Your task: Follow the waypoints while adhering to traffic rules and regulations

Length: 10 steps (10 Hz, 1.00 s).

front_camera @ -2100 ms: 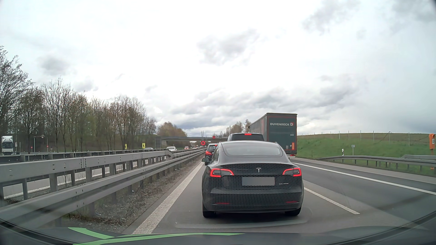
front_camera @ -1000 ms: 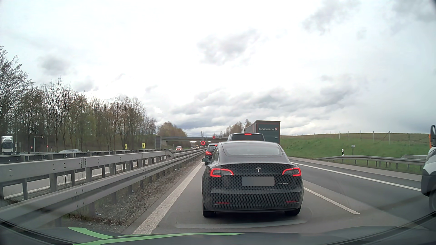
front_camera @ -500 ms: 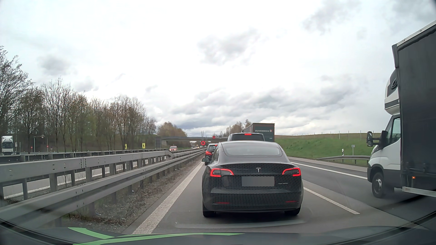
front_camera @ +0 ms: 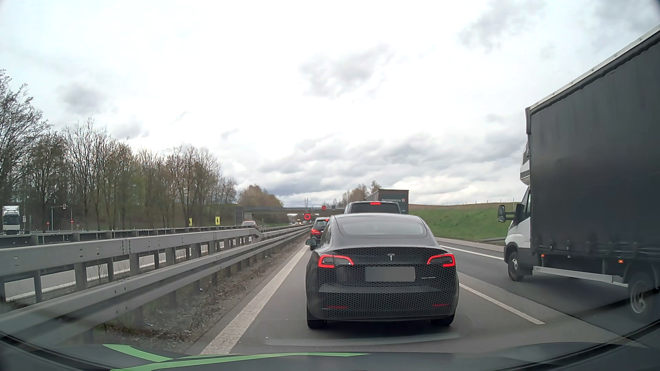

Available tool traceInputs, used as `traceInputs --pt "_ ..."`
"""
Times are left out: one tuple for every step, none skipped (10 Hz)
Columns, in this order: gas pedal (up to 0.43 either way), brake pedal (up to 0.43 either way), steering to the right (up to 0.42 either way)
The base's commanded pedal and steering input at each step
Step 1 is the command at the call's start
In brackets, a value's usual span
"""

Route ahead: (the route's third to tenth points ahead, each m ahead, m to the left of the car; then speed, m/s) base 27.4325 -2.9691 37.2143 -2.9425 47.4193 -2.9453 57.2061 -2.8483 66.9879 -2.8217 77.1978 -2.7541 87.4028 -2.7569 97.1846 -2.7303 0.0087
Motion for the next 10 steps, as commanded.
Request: traceInputs --pt "0.000 0.305 -0.007" --pt "0.000 0.311 -0.007" --pt "0.000 0.305 -0.007" --pt "0.000 0.311 -0.007" --pt "0.000 0.311 -0.007" --pt "0.000 0.311 -0.007" --pt "0.000 0.311 -0.007" --pt "0.000 0.311 -0.007" --pt "0.000 0.311 -0.007" --pt "0.000 0.311 -0.007"
